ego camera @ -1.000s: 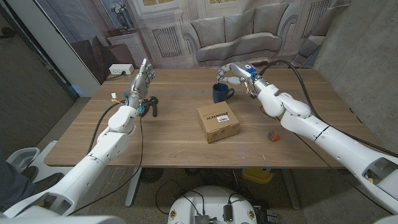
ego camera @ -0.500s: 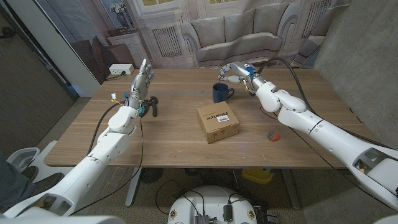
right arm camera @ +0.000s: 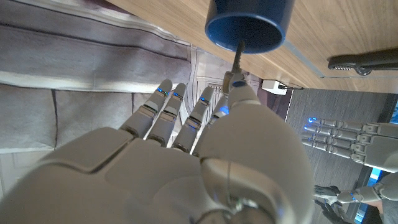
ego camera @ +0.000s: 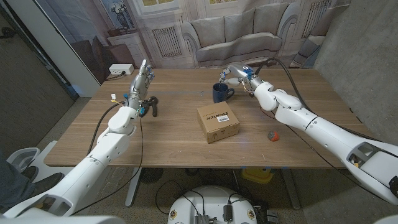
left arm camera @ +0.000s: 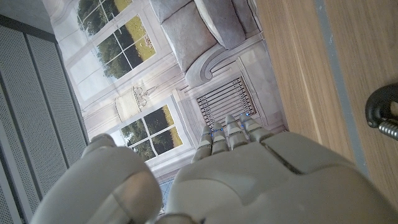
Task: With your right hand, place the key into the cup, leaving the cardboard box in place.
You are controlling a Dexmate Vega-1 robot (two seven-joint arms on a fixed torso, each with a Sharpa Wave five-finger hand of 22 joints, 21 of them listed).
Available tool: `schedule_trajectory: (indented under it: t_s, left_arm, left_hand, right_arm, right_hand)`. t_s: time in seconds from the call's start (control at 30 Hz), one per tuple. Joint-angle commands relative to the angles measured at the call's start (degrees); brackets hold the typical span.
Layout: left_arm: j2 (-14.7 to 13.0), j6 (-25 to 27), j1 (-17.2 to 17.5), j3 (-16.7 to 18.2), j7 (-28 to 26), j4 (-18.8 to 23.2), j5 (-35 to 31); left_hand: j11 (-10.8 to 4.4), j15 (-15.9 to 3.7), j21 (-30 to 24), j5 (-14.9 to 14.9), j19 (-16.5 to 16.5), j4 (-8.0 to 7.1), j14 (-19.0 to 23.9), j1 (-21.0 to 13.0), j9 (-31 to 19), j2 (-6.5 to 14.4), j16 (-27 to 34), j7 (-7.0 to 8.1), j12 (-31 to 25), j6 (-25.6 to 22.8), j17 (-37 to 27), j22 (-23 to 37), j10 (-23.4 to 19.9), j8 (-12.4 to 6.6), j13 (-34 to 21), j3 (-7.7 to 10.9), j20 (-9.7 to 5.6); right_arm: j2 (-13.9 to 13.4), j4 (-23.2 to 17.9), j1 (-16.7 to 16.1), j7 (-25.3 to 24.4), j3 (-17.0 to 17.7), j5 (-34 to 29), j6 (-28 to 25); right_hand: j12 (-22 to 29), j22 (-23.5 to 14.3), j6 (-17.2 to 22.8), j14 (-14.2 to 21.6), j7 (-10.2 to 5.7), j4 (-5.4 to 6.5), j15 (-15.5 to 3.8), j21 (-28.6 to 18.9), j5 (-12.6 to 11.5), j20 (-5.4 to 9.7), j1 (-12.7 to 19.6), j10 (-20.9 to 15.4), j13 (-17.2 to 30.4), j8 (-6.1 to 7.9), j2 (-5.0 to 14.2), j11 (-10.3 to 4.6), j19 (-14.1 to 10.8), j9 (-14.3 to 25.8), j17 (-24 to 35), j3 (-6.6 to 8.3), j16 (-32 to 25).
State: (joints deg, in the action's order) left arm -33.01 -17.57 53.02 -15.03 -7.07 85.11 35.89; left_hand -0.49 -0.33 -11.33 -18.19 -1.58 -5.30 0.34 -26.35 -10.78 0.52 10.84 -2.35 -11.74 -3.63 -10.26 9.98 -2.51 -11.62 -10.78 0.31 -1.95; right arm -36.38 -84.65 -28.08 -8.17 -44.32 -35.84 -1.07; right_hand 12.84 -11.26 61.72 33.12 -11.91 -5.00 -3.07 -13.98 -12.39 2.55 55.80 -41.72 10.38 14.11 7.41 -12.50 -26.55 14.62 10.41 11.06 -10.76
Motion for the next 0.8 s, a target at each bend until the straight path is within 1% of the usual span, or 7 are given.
schedule_trajectory:
  t_s: [0.03, 0.33, 0.63, 0.7, 0.8]
  left_arm:
    - [-0.4, 0.6, 0.4, 0.2, -0.4, 0.7, 0.0]
    - [-0.2, 0.5, 0.4, 0.1, 0.0, 0.3, 0.2]
    - [-0.3, 0.0, 0.7, 0.4, 0.3, 0.0, 0.5]
    - [-0.3, 0.0, 0.8, 0.4, 0.3, 0.0, 0.6]
    - [-0.3, 0.0, 0.7, 0.4, 0.6, -0.2, 0.7]
  left_hand:
    - [-0.20, 0.00, 0.1, 0.2, -0.6, -0.12, -0.1, -0.3, -0.1, 0.0, 0.0, -0.09, 0.0, -0.4, -0.3, 0.2, -0.5, 0.08, -0.3, -0.28, -0.14]
    - [-0.16, -0.01, 0.1, 0.2, -0.6, -0.11, 0.0, -0.3, -0.1, 0.1, 0.0, -0.07, 0.0, -0.3, -0.3, 0.2, -0.5, 0.11, -0.3, -0.34, -0.11]
    - [-0.21, 0.01, 0.1, 0.1, -0.6, -0.11, 0.0, -0.4, -0.1, 0.1, 0.0, -0.12, 0.0, -0.4, -0.3, 0.2, -0.5, 0.11, -0.3, -0.40, -0.14]
    - [-0.21, -0.02, 0.1, 0.1, -0.7, -0.10, 0.0, -0.4, -0.1, 0.2, 0.0, -0.11, -0.1, -0.4, -0.3, 0.2, -0.6, 0.10, -0.3, -0.42, -0.09]
    - [-0.19, 0.00, 0.1, 0.1, -0.6, -0.10, 0.0, -0.5, -0.1, 0.2, 0.0, -0.02, 0.0, -0.4, -0.3, 0.2, -0.6, 0.10, -0.3, -0.44, -0.13]
  right_arm:
    - [1.2, 3.5, 1.6, 1.0, -2.3, 0.8, -1.1]
    - [1.9, 4.7, 2.3, 1.5, -3.5, 1.5, -1.8]
    - [2.2, 5.0, 2.4, 0.8, -4.3, 1.4, -2.1]
    - [2.2, 5.0, 2.4, 0.9, -4.5, 1.4, -2.2]
    - [2.2, 5.0, 2.4, 0.5, -4.7, 1.4, -2.1]
  right_hand:
    - [-0.3, -0.1, 0.3, 0.3, -0.13, -0.01, -8.05, 0.1, 0.1, 5.76, -0.3, 0.1, 0.1, 0.28, 0.22, 0.25, -0.6, 0.2, 0.1, -0.27, 0.3]
    - [-0.4, -0.1, 0.2, 0.1, -0.32, 0.03, -8.01, 0.2, 0.2, 5.62, -0.4, 0.2, 0.1, 0.09, 0.23, 0.25, -0.4, 0.0, 0.1, -0.37, 0.3]
    - [-0.5, -0.1, 0.1, 0.0, 0.00, -0.20, -7.97, 0.3, 0.2, 5.54, -0.1, 0.4, 0.1, -0.11, 0.13, 0.18, -0.2, -0.1, 0.0, -0.40, 0.3]
    - [-0.6, -0.1, -0.2, -0.1, 0.10, -0.30, -7.87, 0.4, 0.1, 5.44, 0.0, 0.6, 0.1, -0.29, 0.03, 0.16, 0.0, -0.2, 0.0, -0.44, 0.4]
    - [-0.8, -0.1, -1.4, -0.5, 0.25, -0.37, -7.28, 0.4, 0.1, 4.94, -0.1, 1.1, 0.2, -0.98, -0.29, 0.14, -0.1, -0.3, 0.1, -0.71, 0.4]
